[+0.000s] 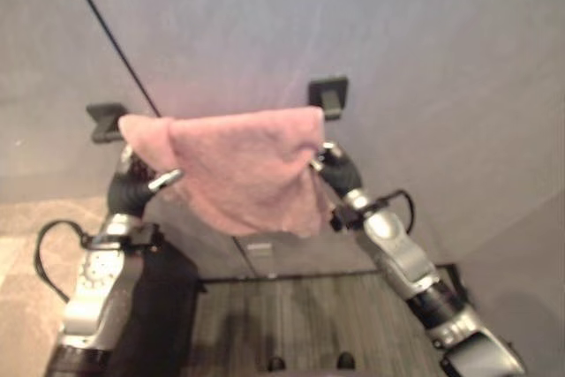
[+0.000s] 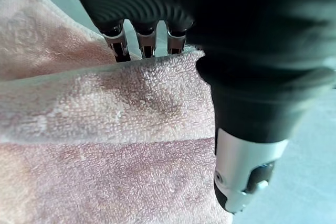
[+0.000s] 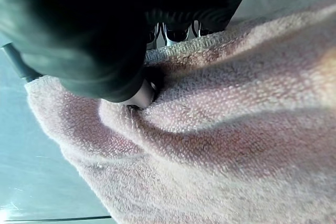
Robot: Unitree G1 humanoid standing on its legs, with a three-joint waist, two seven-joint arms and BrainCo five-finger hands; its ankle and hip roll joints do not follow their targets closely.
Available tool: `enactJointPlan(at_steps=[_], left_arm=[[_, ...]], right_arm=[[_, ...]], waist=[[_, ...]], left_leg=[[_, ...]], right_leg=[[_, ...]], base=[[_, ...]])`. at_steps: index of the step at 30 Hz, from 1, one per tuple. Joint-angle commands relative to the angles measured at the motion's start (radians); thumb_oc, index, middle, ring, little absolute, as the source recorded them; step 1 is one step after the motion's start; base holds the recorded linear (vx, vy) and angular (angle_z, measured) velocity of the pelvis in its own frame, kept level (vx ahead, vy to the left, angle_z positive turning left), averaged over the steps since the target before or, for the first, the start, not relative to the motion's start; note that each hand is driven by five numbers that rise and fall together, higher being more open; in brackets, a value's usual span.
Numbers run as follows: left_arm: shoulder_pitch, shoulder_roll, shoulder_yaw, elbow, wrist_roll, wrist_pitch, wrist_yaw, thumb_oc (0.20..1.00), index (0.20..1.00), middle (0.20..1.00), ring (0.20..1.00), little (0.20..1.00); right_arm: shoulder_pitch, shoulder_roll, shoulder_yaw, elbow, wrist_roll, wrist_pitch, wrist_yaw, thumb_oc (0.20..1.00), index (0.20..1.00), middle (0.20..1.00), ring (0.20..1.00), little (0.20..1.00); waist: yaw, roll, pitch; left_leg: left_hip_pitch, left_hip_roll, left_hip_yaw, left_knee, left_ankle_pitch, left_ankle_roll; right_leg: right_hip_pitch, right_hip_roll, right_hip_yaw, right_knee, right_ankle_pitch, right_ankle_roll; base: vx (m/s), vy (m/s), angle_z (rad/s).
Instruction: Put brush and paste in cup on sink, flatten towel.
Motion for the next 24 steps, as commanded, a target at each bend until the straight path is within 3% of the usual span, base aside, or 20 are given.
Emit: enactJointPlan(at_steps=[1, 16, 24], left_arm=[[-0.056, 0.104, 0.083, -0.043, -0.018, -0.097, 0.004, 1.0, 1.0, 1.0, 1.0, 1.0], [0.141, 0.132, 0.179, -0.013, -0.073, -0.055, -0.057, 1.0, 1.0, 1.0, 1.0, 1.0], [0.132, 0.164, 0.136, -0.015, -0.178, -0.04, -0.101, 1.0, 1.0, 1.0, 1.0, 1.0]], right_arm=[[-0.047, 0.061, -0.033, -0.018, -0.002, -0.059, 0.015, 0.2, 0.2, 0.2, 0.2, 0.2], [-0.032, 0.051, -0.064, -0.026, -0.014, -0.061, 0.024, 0.2, 0.2, 0.2, 0.2, 0.2], [-0.024, 0.053, -0.047, -0.025, -0.009, -0.062, 0.031, 0.2, 0.2, 0.2, 0.2, 0.2]], waist=[[0.008, -0.061, -0.026], [0.028, -0.063, -0.028], [0.024, -0.055, -0.02]], left_leg=[[0.001, 0.006, -0.033, 0.011, -0.062, 0.018], [0.0, 0.009, -0.038, 0.011, -0.057, 0.018], [-0.015, 0.008, -0.043, 0.011, -0.048, 0.016]], right_leg=[[0.096, -0.047, -0.029, 0.008, -0.094, 0.039], [0.096, -0.041, -0.033, 0.006, -0.096, 0.036], [0.085, -0.044, -0.042, 0.006, -0.09, 0.037]], base=[[0.0, 0.0, 0.0], [0.0, 0.0, 0.0], [-0.02, 0.001, 0.03]])
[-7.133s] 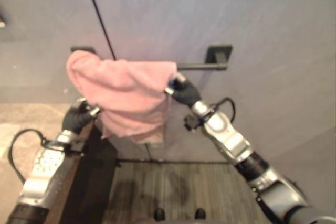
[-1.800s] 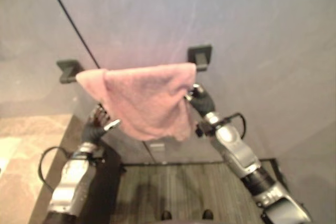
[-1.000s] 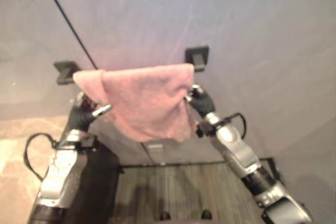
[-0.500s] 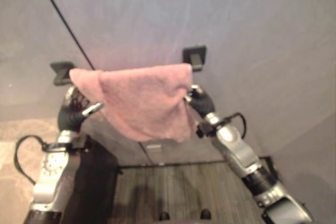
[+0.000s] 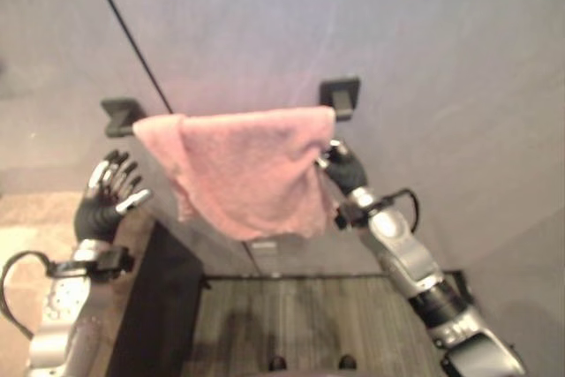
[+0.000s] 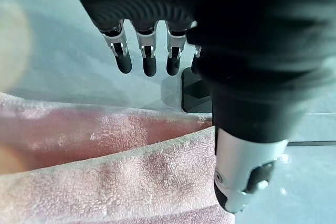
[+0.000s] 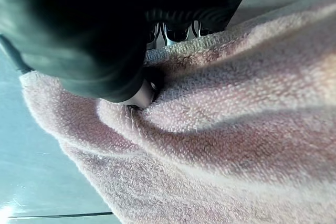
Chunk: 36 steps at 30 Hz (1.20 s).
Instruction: Put brush and paste in cup on sink, flatten towel.
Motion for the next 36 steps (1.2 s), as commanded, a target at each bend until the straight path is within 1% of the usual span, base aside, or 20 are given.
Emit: enactJointPlan(at_steps=[1, 2, 3, 4, 6, 7, 8, 9, 11, 13, 14, 16, 19, 22, 23, 24, 28, 33, 34, 36], left_arm=[[-0.037, 0.123, 0.021, -0.016, -0.059, -0.039, -0.032, 1.0, 1.0, 1.0, 1.0, 1.0], [-0.038, 0.126, 0.015, -0.018, -0.071, -0.039, -0.036, 1.0, 1.0, 1.0, 1.0, 1.0], [-0.038, 0.131, 0.011, -0.026, -0.085, -0.036, -0.043, 0.777, 0.777, 0.777, 0.777, 0.777], [-0.035, 0.136, 0.01, -0.034, -0.094, -0.037, -0.047, 0.73, 0.73, 0.73, 0.73, 0.73], [-0.02, 0.143, 0.013, -0.054, -0.114, -0.033, -0.056, 0.721, 0.721, 0.721, 0.721, 0.721], [-0.009, 0.151, 0.016, -0.064, -0.126, -0.031, -0.063, 0.705, 0.705, 0.705, 0.705, 0.705], [0.01, 0.166, 0.02, -0.079, -0.149, -0.029, -0.074, 0.671, 0.671, 0.671, 0.671, 0.671], [0.01, 0.166, 0.021, -0.079, -0.149, -0.029, -0.074, 0.677, 0.677, 0.677, 0.677, 0.677], [0.025, 0.176, 0.028, -0.088, -0.162, -0.027, -0.084, 0.721, 0.721, 0.721, 0.721, 0.721], [0.06, 0.211, 0.054, -0.115, -0.185, -0.025, -0.1, 0.768, 0.768, 0.768, 0.768, 0.768], [0.083, 0.231, 0.07, -0.128, -0.201, -0.023, -0.113, 0.758, 0.758, 0.758, 0.758, 0.758], [0.095, 0.241, 0.077, -0.14, -0.203, -0.023, -0.119, 0.755, 0.755, 0.755, 0.755, 0.755], [0.113, 0.27, 0.096, -0.153, -0.204, -0.03, -0.123, 0.818, 0.818, 0.818, 0.818, 0.818], [0.104, 0.277, 0.093, -0.148, -0.206, -0.033, -0.121, 0.824, 0.824, 0.824, 0.824, 0.824], [0.097, 0.28, 0.089, -0.143, -0.206, -0.035, -0.119, 0.849, 0.849, 0.849, 0.849, 0.849], [0.097, 0.28, 0.088, -0.142, -0.206, -0.035, -0.119, 0.849, 0.849, 0.849, 0.849, 0.849], [0.079, 0.284, 0.08, -0.124, -0.204, -0.036, -0.114, 0.809, 0.809, 0.809, 0.809, 0.809], [0.052, 0.306, 0.065, -0.112, -0.204, -0.034, -0.119, 0.689, 0.689, 0.689, 0.689, 0.689], [0.049, 0.308, 0.065, -0.111, -0.202, -0.035, -0.12, 0.68, 0.68, 0.68, 0.68, 0.68], [0.038, 0.314, 0.056, -0.097, -0.203, -0.035, -0.123, 0.617, 0.617, 0.617, 0.617, 0.617]], right_arm=[[-0.033, 0.054, -0.009, -0.025, -0.008, -0.062, 0.018, 0.2, 0.2, 0.2, 0.2, 0.2], [-0.031, 0.053, -0.009, -0.027, -0.006, -0.062, 0.019, 0.2, 0.2, 0.2, 0.2, 0.2], [-0.028, 0.052, -0.01, -0.028, -0.006, -0.063, 0.018, 0.2, 0.2, 0.2, 0.2, 0.2], [-0.026, 0.051, -0.009, -0.029, -0.006, -0.064, 0.017, 0.2, 0.2, 0.2, 0.2, 0.2], [-0.021, 0.046, -0.012, -0.032, -0.006, -0.065, 0.016, 0.2, 0.2, 0.2, 0.2, 0.2], [-0.019, 0.044, -0.015, -0.036, -0.007, -0.065, 0.017, 0.2, 0.2, 0.2, 0.2, 0.2], [-0.017, 0.042, -0.015, -0.039, -0.006, -0.068, 0.018, 0.2, 0.2, 0.2, 0.2, 0.2], [-0.017, 0.042, -0.015, -0.039, -0.006, -0.068, 0.018, 0.2, 0.2, 0.2, 0.2, 0.2], [-0.015, 0.038, -0.016, -0.041, -0.005, -0.071, 0.018, 0.2, 0.2, 0.2, 0.2, 0.2], [-0.01, 0.028, -0.022, -0.043, -0.007, -0.074, 0.02, 0.2, 0.2, 0.2, 0.2, 0.2], [-0.003, 0.018, -0.025, -0.049, -0.01, -0.077, 0.02, 0.2, 0.2, 0.2, 0.2, 0.2], [0.0, 0.016, -0.027, -0.051, -0.011, -0.078, 0.021, 0.2, 0.2, 0.2, 0.2, 0.2], [0.004, 0.01, -0.028, -0.057, -0.021, -0.084, 0.021, 0.2, 0.2, 0.2, 0.2, 0.2], [0.007, 0.01, -0.027, -0.06, -0.023, -0.085, 0.023, 0.2, 0.2, 0.2, 0.2, 0.2], [0.01, 0.008, -0.026, -0.061, -0.023, -0.083, 0.024, 0.2, 0.2, 0.2, 0.2, 0.2], [0.01, 0.008, -0.026, -0.061, -0.023, -0.083, 0.024, 0.2, 0.2, 0.2, 0.2, 0.2], [0.015, 0.005, -0.026, -0.061, -0.021, -0.084, 0.025, 0.2, 0.2, 0.2, 0.2, 0.2], [0.017, 0.006, -0.025, -0.059, -0.019, -0.081, 0.027, 0.2, 0.2, 0.2, 0.2, 0.2], [0.018, 0.005, -0.024, -0.058, -0.019, -0.081, 0.029, 0.2, 0.2, 0.2, 0.2, 0.2], [0.019, 0.004, -0.02, -0.058, -0.014, -0.079, 0.033, 0.2, 0.2, 0.2, 0.2, 0.2]], waist=[[-0.007, -0.056, -0.02], [-0.008, -0.055, -0.019], [-0.009, -0.054, -0.017], [-0.01, -0.053, -0.016], [-0.011, -0.052, -0.014], [-0.011, -0.05, -0.013], [-0.01, -0.048, -0.011], [-0.01, -0.049, -0.011], [-0.009, -0.047, -0.009], [-0.003, -0.044, -0.005], [0.0, -0.043, -0.004], [0.003, -0.042, -0.004], [0.011, -0.043, -0.003], [0.013, -0.045, -0.004], [0.014, -0.047, -0.005], [0.014, -0.047, -0.005], [0.014, -0.048, -0.005], [0.013, -0.05, -0.005], [0.013, -0.05, -0.004], [0.011, -0.051, -0.003]], left_leg=[[-0.012, 0.008, -0.031, 0.011, -0.048, 0.016], [-0.014, 0.007, -0.031, 0.011, -0.048, 0.016], [-0.015, 0.006, -0.031, 0.011, -0.047, 0.017], [-0.016, 0.005, -0.03, 0.011, -0.047, 0.017], [-0.017, 0.004, -0.029, 0.011, -0.047, 0.018], [-0.018, 0.003, -0.028, 0.011, -0.047, 0.018], [-0.021, 0.003, -0.029, 0.011, -0.047, 0.019], [-0.021, 0.003, -0.029, 0.011, -0.047, 0.019], [-0.023, 0.002, -0.028, 0.011, -0.046, 0.019], [-0.027, 0.0, -0.03, 0.011, -0.045, 0.02], [-0.03, -0.001, -0.033, 0.011, -0.044, 0.021], [-0.03, -0.002, -0.034, 0.011, -0.045, 0.021], [-0.032, -0.005, -0.039, 0.011, -0.046, 0.025], [-0.032, -0.006, -0.04, 0.011, -0.047, 0.026], [-0.032, -0.007, -0.04, 0.011, -0.048, 0.027], [-0.032, -0.007, -0.041, 0.011, -0.048, 0.027], [-0.032, -0.009, -0.041, 0.011, -0.049, 0.028], [-0.036, -0.011, -0.037, 0.011, -0.051, 0.029], [-0.037, -0.011, -0.036, 0.011, -0.051, 0.029], [-0.038, -0.012, -0.033, 0.011, -0.053, 0.031]], right_leg=[[0.083, -0.044, -0.033, 0.006, -0.09, 0.037], [0.081, -0.044, -0.032, 0.006, -0.089, 0.038], [0.08, -0.045, -0.032, 0.006, -0.088, 0.039], [0.079, -0.046, -0.031, 0.006, -0.086, 0.039], [0.076, -0.047, -0.029, 0.006, -0.084, 0.041], [0.074, -0.047, -0.028, 0.006, -0.082, 0.042], [0.072, -0.048, -0.027, 0.006, -0.08, 0.044], [0.072, -0.048, -0.027, 0.006, -0.08, 0.044], [0.07, -0.049, -0.027, 0.006, -0.078, 0.046], [0.065, -0.051, -0.028, 0.006, -0.074, 0.05], [0.063, -0.053, -0.03, 0.006, -0.073, 0.052], [0.063, -0.054, -0.031, 0.006, -0.073, 0.053], [0.062, -0.056, -0.032, 0.006, -0.07, 0.057], [0.064, -0.058, -0.034, 0.006, -0.07, 0.059], [0.064, -0.059, -0.036, 0.006, -0.07, 0.06], [0.064, -0.059, -0.036, 0.006, -0.07, 0.06], [0.062, -0.061, -0.033, 0.006, -0.07, 0.062], [0.056, -0.063, -0.028, 0.006, -0.067, 0.063], [0.055, -0.064, -0.026, 0.006, -0.067, 0.064], [0.049, -0.064, -0.02, 0.006, -0.065, 0.066]], base=[[-0.01, 0.009, 0.05], [-0.01, 0.009, 0.04], [-0.01, 0.015, 0.03], [0.0, 0.0, 0.0], [0.0, 0.0, 0.0], [0.0, 0.0, 0.0], [0.0, 0.0, 0.0], [0.0, 0.0, 0.0], [0.0, 0.0, 0.0], [0.0, 0.016, -0.01], [0.0, 0.0, 0.0], [0.0, 0.0, 0.0], [0.01, 0.011, 0.0], [0.0, 0.0, 0.0], [0.0, 0.0, 0.0], [0.0, 0.0, 0.0], [0.0, 0.0, 0.0], [0.0, 0.0, 0.0], [0.0, 0.0, 0.0], [0.02, 0.02, -0.04]])
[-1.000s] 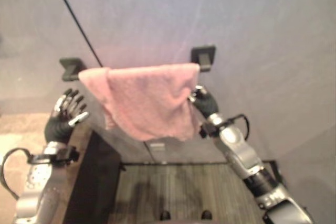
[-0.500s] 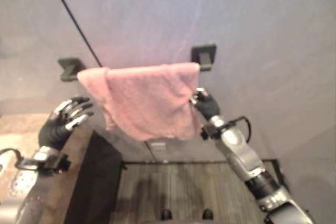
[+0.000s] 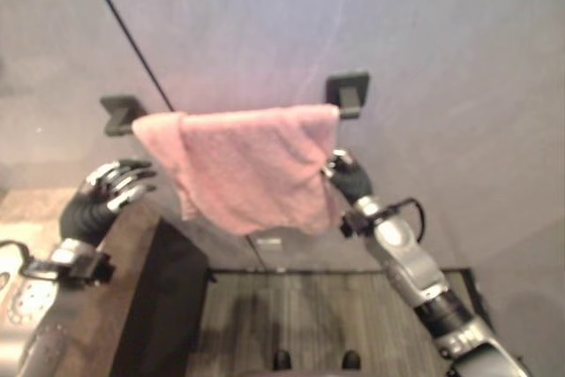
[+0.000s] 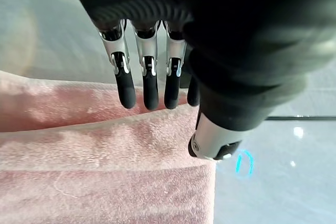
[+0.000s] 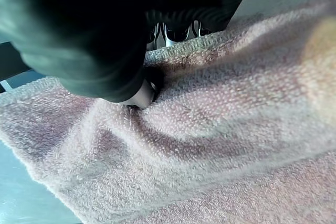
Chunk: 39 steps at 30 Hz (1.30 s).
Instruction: Put brush and paste in cup on sink, flatten towel.
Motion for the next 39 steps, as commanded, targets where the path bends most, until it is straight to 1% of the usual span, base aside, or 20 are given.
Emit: enactJointPlan(at_steps=[1, 2, 6, 9, 11, 12, 13, 14, 15, 19, 20, 23, 25, 29, 32, 34, 37, 39], left_arm=[[-0.062, 0.105, 0.026, 0.009, -0.018, -0.058, -0.011, 0.608, 0.608, 0.608, 0.608, 0.608], [-0.064, 0.105, 0.024, 0.011, -0.017, -0.058, -0.01, 0.592, 0.592, 0.592, 0.592, 0.592], [-0.072, 0.104, 0.023, 0.019, -0.007, -0.062, -0.007, 0.576, 0.576, 0.576, 0.576, 0.576], [-0.076, 0.108, 0.024, 0.027, 0.001, -0.059, -0.008, 0.608, 0.608, 0.608, 0.608, 0.608], [-0.073, 0.105, 0.029, 0.027, 0.002, -0.061, -0.006, 0.655, 0.655, 0.655, 0.655, 0.655], [-0.064, 0.099, 0.04, 0.021, 0.004, -0.064, -0.005, 0.768, 0.768, 0.768, 0.768, 0.768], [-0.063, 0.099, 0.041, 0.02, 0.004, -0.064, -0.004, 0.818, 0.818, 0.818, 0.818, 0.818], [-0.054, 0.091, 0.046, 0.016, 0.004, -0.064, -0.005, 0.824, 0.824, 0.824, 0.824, 0.824], [-0.035, 0.082, 0.059, 0.01, 0.013, -0.063, -0.008, 0.849, 0.849, 0.849, 0.849, 0.849], [-0.015, 0.074, 0.074, 0.004, 0.02, -0.062, -0.011, 0.9, 0.9, 0.9, 0.9, 0.9], [-0.011, 0.066, 0.074, 0.007, 0.02, -0.061, -0.012, 0.878, 0.878, 0.878, 0.878, 0.878], [-0.017, 0.063, 0.067, 0.015, 0.021, -0.06, -0.015, 0.865, 0.865, 0.865, 0.865, 0.865], [-0.027, 0.068, 0.057, 0.014, 0.019, -0.058, -0.017, 0.821, 0.821, 0.821, 0.821, 0.821], [-0.045, 0.077, 0.044, 0.01, 0.017, -0.059, -0.023, 0.815, 0.815, 0.815, 0.815, 0.815], [-0.07, 0.09, 0.024, 0.019, 0.019, -0.06, -0.024, 0.78, 0.78, 0.78, 0.78, 0.78], [-0.077, 0.093, 0.019, 0.023, 0.02, -0.06, -0.024, 0.79, 0.79, 0.79, 0.79, 0.79], [-0.091, 0.099, 0.016, 0.036, 0.021, -0.063, -0.02, 0.774, 0.774, 0.774, 0.774, 0.774], [-0.1, 0.101, 0.014, 0.044, 0.025, -0.065, -0.017, 0.784, 0.784, 0.784, 0.784, 0.784]], right_arm=[[-0.039, 0.022, -0.009, -0.058, -0.014, -0.065, 0.018, 0.2, 0.2, 0.2, 0.2, 0.2], [-0.039, 0.021, -0.007, -0.059, -0.012, -0.064, 0.02, 0.2, 0.2, 0.2, 0.2, 0.2], [-0.039, 0.016, -0.004, -0.061, -0.013, -0.065, 0.024, 0.2, 0.2, 0.2, 0.2, 0.2], [-0.037, 0.016, -0.008, -0.059, -0.011, -0.064, 0.025, 0.2, 0.2, 0.2, 0.2, 0.2], [-0.034, 0.019, -0.009, -0.061, -0.009, -0.065, 0.025, 0.2, 0.2, 0.2, 0.2, 0.2], [-0.032, 0.018, -0.013, -0.066, -0.009, -0.066, 0.025, 0.2, 0.2, 0.2, 0.2, 0.2], [-0.032, 0.018, -0.013, -0.066, -0.009, -0.066, 0.025, 0.2, 0.2, 0.2, 0.2, 0.2], [-0.03, 0.017, -0.016, -0.068, -0.011, -0.067, 0.026, 0.2, 0.2, 0.2, 0.2, 0.2], [-0.028, 0.016, -0.02, -0.069, -0.012, -0.069, 0.026, 0.2, 0.2, 0.2, 0.2, 0.2], [-0.027, 0.015, -0.027, -0.072, -0.016, -0.071, 0.027, 0.2, 0.2, 0.2, 0.2, 0.2], [-0.025, 0.013, -0.03, -0.074, -0.015, -0.072, 0.028, 0.2, 0.2, 0.2, 0.2, 0.2], [-0.024, 0.011, -0.033, -0.077, -0.015, -0.074, 0.029, 0.2, 0.2, 0.2, 0.2, 0.2], [-0.026, 0.014, -0.031, -0.075, -0.014, -0.074, 0.03, 0.2, 0.2, 0.2, 0.2, 0.2], [-0.025, 0.013, -0.031, -0.075, -0.015, -0.074, 0.031, 0.2, 0.2, 0.2, 0.2, 0.2], [-0.021, 0.01, -0.032, -0.075, -0.01, -0.074, 0.033, 0.2, 0.2, 0.2, 0.2, 0.2], [-0.02, 0.009, -0.032, -0.076, -0.008, -0.075, 0.033, 0.2, 0.2, 0.2, 0.2, 0.2], [-0.015, 0.008, -0.032, -0.075, -0.004, -0.074, 0.035, 0.2, 0.2, 0.2, 0.2, 0.2], [-0.014, 0.008, -0.03, -0.075, -0.004, -0.074, 0.036, 0.2, 0.2, 0.2, 0.2, 0.2]], waist=[[-0.004, -0.067, -0.001], [-0.004, -0.067, -0.001], [-0.006, -0.068, 0.001], [-0.006, -0.067, 0.002], [-0.007, -0.068, 0.002], [-0.004, -0.069, 0.003], [-0.005, -0.069, 0.003], [-0.004, -0.069, 0.003], [-0.002, -0.07, 0.005], [0.0, -0.071, 0.008], [0.001, -0.073, 0.008], [0.0, -0.074, 0.009], [0.0, -0.074, 0.011], [-0.001, -0.077, 0.014], [-0.004, -0.08, 0.018], [-0.005, -0.081, 0.019], [-0.008, -0.082, 0.022], [-0.009, -0.081, 0.023]], left_leg=[[-0.007, -0.009, -0.028, 0.011, -0.053, 0.031], [-0.008, -0.009, -0.027, 0.011, -0.052, 0.031], [-0.011, -0.009, -0.02, 0.011, -0.052, 0.03], [-0.014, -0.008, -0.017, 0.011, -0.053, 0.03], [-0.016, -0.008, -0.016, 0.011, -0.053, 0.03], [-0.017, -0.008, -0.013, 0.011, -0.053, 0.03], [-0.017, -0.007, -0.013, 0.011, -0.053, 0.03], [-0.018, -0.007, -0.012, 0.011, -0.054, 0.03], [-0.017, -0.007, -0.011, 0.011, -0.054, 0.03], [-0.018, -0.006, -0.015, 0.011, -0.054, 0.03], [-0.019, -0.006, -0.017, 0.011, -0.054, 0.03], [-0.022, -0.006, -0.02, 0.011, -0.052, 0.03], [-0.027, -0.005, -0.02, 0.011, -0.05, 0.029], [-0.036, -0.005, -0.016, 0.011, -0.05, 0.028], [-0.041, -0.005, -0.013, 0.011, -0.049, 0.028], [-0.042, -0.005, -0.013, 0.011, -0.049, 0.029], [-0.043, -0.003, -0.009, 0.011, -0.051, 0.029], [-0.043, -0.002, -0.006, 0.011, -0.051, 0.029]], right_leg=[[0.081, -0.062, -0.018, 0.006, -0.064, 0.064], [0.079, -0.062, -0.017, 0.006, -0.064, 0.065], [0.073, -0.061, -0.012, 0.006, -0.061, 0.066], [0.07, -0.061, -0.008, 0.006, -0.062, 0.066], [0.066, -0.061, -0.004, 0.006, -0.061, 0.067], [0.063, -0.061, -0.002, 0.006, -0.061, 0.067], [0.062, -0.061, -0.002, 0.006, -0.061, 0.067], [0.061, -0.061, -0.002, 0.006, -0.061, 0.067], [0.062, -0.06, -0.002, 0.006, -0.061, 0.067], [0.063, -0.059, -0.003, 0.006, -0.063, 0.066], [0.063, -0.059, -0.006, 0.006, -0.064, 0.066], [0.061, -0.058, -0.008, 0.006, -0.065, 0.065], [0.056, -0.058, -0.008, 0.006, -0.066, 0.065], [0.044, -0.057, -0.004, 0.006, -0.064, 0.066], [0.037, -0.056, 0.001, 0.006, -0.062, 0.067], [0.036, -0.056, 0.002, 0.006, -0.061, 0.067], [0.033, -0.055, 0.007, 0.006, -0.062, 0.067], [0.031, -0.054, 0.009, 0.006, -0.061, 0.066]], base=[[0.01, 0.008, -0.06], [0.01, 0.008, -0.05], [0.01, 0.005, -0.07], [0.0, 0.0, 0.0], [0.01, -0.001, -0.03], [0.01, 0.0, -0.06], [0.01, -0.002, -0.06], [0.01, -0.005, -0.05], [0.01, -0.005, -0.05], [0.0, 0.0, 0.0], [0.0, 0.0, 0.0], [0.0, 0.0, 0.0], [0.0, 0.0, 0.0], [0.0, 0.0, 0.0], [0.0, 0.0, 0.0], [0.0, 0.0, 0.0], [0.01, 0.0, 0.0], [0.01, 0.001, -0.02]])
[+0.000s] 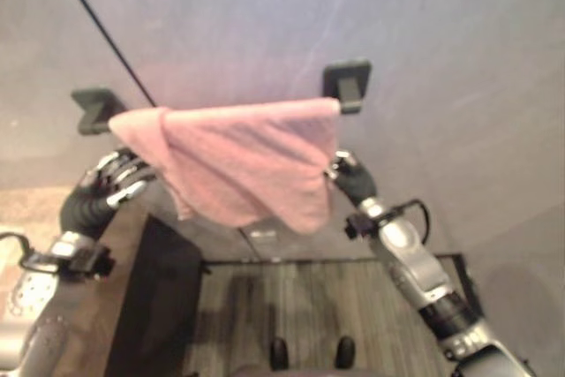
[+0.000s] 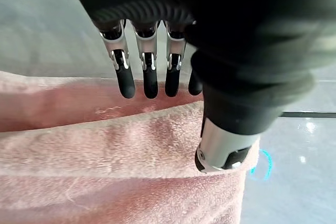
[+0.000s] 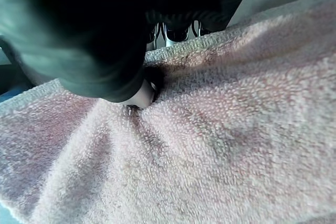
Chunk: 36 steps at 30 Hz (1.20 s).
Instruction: Put brush and paste in cup on sink, flatten towel.
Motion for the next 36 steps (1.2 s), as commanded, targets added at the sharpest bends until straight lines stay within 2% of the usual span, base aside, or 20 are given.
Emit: enactJointPlan(at_steps=[1, 8, 9, 10, 16, 18, 21, 22, 27, 29, 30, 33, 36], left_arm=[[-0.059, 0.103, 0.021, 0.026, 0.021, -0.063, 0.004, 0.768, 0.768, 0.768, 0.768, 0.768], [-0.066, 0.1, 0.031, 0.024, 0.028, -0.072, 0.008, 0.715, 0.715, 0.715, 0.715, 0.715], [-0.067, 0.1, 0.035, 0.022, 0.03, -0.072, 0.009, 0.652, 0.652, 0.652, 0.652, 0.652], [-0.067, 0.099, 0.038, 0.02, 0.032, -0.073, 0.011, 0.63, 0.63, 0.63, 0.63, 0.63], [-0.07, 0.088, 0.044, 0.02, 0.036, -0.074, 0.013, 0.542, 0.542, 0.542, 0.542, 0.542], [-0.073, 0.085, 0.042, 0.016, 0.037, -0.075, 0.012, 0.47, 0.47, 0.47, 0.47, 0.47], [-0.086, 0.077, 0.034, 0.018, 0.043, -0.075, 0.017, 0.432, 0.432, 0.432, 0.432, 0.432], [-0.087, 0.077, 0.033, 0.019, 0.044, -0.074, 0.017, 0.379, 0.379, 0.379, 0.379, 0.379], [-0.096, 0.075, 0.028, 0.025, 0.049, -0.077, 0.021, 0.329, 0.329, 0.329, 0.329, 0.329], [-0.1, 0.075, 0.027, 0.026, 0.054, -0.078, 0.021, 0.285, 0.285, 0.285, 0.285, 0.285], [-0.101, 0.076, 0.028, 0.027, 0.056, -0.078, 0.021, 0.238, 0.238, 0.238, 0.238, 0.238], [-0.101, 0.076, 0.033, 0.028, 0.062, -0.082, 0.022, 0.244, 0.244, 0.244, 0.244, 0.244], [-0.101, 0.075, 0.041, 0.029, 0.066, -0.085, 0.024, 0.203, 0.203, 0.203, 0.203, 0.203]], right_arm=[[-0.028, 0.03, -0.02, -0.075, -0.004, -0.062, 0.01, 0.2, 0.2, 0.2, 0.2, 0.2], [-0.024, 0.028, -0.023, -0.077, 0.0, -0.063, 0.015, 0.2, 0.2, 0.2, 0.2, 0.2], [-0.024, 0.029, -0.024, -0.077, 0.001, -0.062, 0.016, 0.2, 0.2, 0.2, 0.2, 0.2], [-0.024, 0.029, -0.024, -0.077, 0.001, -0.061, 0.016, 0.2, 0.2, 0.2, 0.2, 0.2], [-0.017, 0.032, -0.026, -0.074, 0.005, -0.06, 0.022, 0.2, 0.2, 0.2, 0.2, 0.2], [-0.013, 0.035, -0.023, -0.073, 0.007, -0.06, 0.022, 0.2, 0.2, 0.2, 0.2, 0.2], [-0.014, 0.04, -0.019, -0.074, 0.01, -0.059, 0.025, 0.2, 0.2, 0.2, 0.2, 0.2], [-0.014, 0.041, -0.017, -0.072, 0.012, -0.059, 0.025, 0.2, 0.2, 0.2, 0.2, 0.2], [-0.014, 0.041, -0.013, -0.07, 0.015, -0.058, 0.029, 0.2, 0.2, 0.2, 0.2, 0.2], [-0.014, 0.04, -0.012, -0.07, 0.016, -0.057, 0.03, 0.2, 0.2, 0.2, 0.2, 0.2], [-0.013, 0.04, -0.012, -0.068, 0.017, -0.057, 0.031, 0.2, 0.2, 0.2, 0.2, 0.2], [-0.012, 0.04, -0.013, -0.064, 0.015, -0.056, 0.032, 0.2, 0.2, 0.2, 0.2, 0.2], [-0.011, 0.039, -0.014, -0.061, 0.013, -0.055, 0.033, 0.2, 0.2, 0.2, 0.2, 0.2]], waist=[[-0.008, -0.062, 0.005], [-0.012, -0.062, 0.007], [-0.011, -0.063, 0.008], [-0.011, -0.063, 0.008], [-0.014, -0.065, 0.007], [-0.014, -0.065, 0.006], [-0.017, -0.065, 0.004], [-0.018, -0.065, 0.004], [-0.021, -0.063, 0.004], [-0.022, -0.063, 0.005], [-0.022, -0.063, 0.005], [-0.022, -0.063, 0.003], [-0.021, -0.062, 0.0]], left_leg=[[-0.001, -0.002, -0.03, 0.011, -0.052, 0.029], [-0.003, 0.001, -0.022, 0.011, -0.055, 0.029], [-0.004, 0.001, -0.021, 0.011, -0.055, 0.029], [-0.003, 0.002, -0.022, 0.011, -0.056, 0.028], [0.003, 0.005, -0.021, 0.011, -0.061, 0.028], [0.005, 0.005, -0.022, 0.011, -0.062, 0.027], [0.01, 0.007, -0.021, 0.011, -0.064, 0.025], [0.01, 0.008, -0.019, 0.011, -0.065, 0.025], [0.013, 0.008, -0.018, 0.011, -0.067, 0.025], [0.013, 0.009, -0.018, 0.011, -0.067, 0.025], [0.013, 0.009, -0.017, 0.011, -0.067, 0.025], [0.015, 0.009, -0.017, 0.011, -0.068, 0.025], [0.018, 0.01, -0.016, 0.011, -0.069, 0.025]], right_leg=[[0.082, -0.054, -0.015, 0.006, -0.069, 0.063], [0.072, -0.052, -0.005, 0.006, -0.069, 0.065], [0.071, -0.051, -0.004, 0.006, -0.069, 0.064], [0.072, -0.051, -0.003, 0.006, -0.07, 0.065], [0.079, -0.05, -0.004, 0.006, -0.075, 0.063], [0.081, -0.049, -0.005, 0.006, -0.077, 0.062], [0.084, -0.047, -0.003, 0.006, -0.081, 0.06], [0.084, -0.048, -0.004, 0.006, -0.081, 0.06], [0.086, -0.047, 0.0, 0.006, -0.082, 0.059], [0.085, -0.047, 0.0, 0.006, -0.082, 0.059], [0.086, -0.047, 0.0, 0.006, -0.082, 0.059], [0.087, -0.046, 0.0, 0.006, -0.083, 0.059], [0.09, -0.046, -0.001, 0.006, -0.084, 0.058]], base=[[0.02, 0.001, -0.05], [0.02, 0.001, -0.03], [0.03, -0.004, -0.07], [0.02, -0.006, -0.08], [0.01, -0.006, -0.04], [0.0, 0.0, 0.0], [0.0, 0.0, 0.0], [0.0, 0.0, 0.0], [0.0, 0.0, 0.0], [0.0, 0.0, 0.0], [0.0, 0.0, 0.0], [0.0, 0.0, 0.0], [0.0, 0.0, 0.0]])
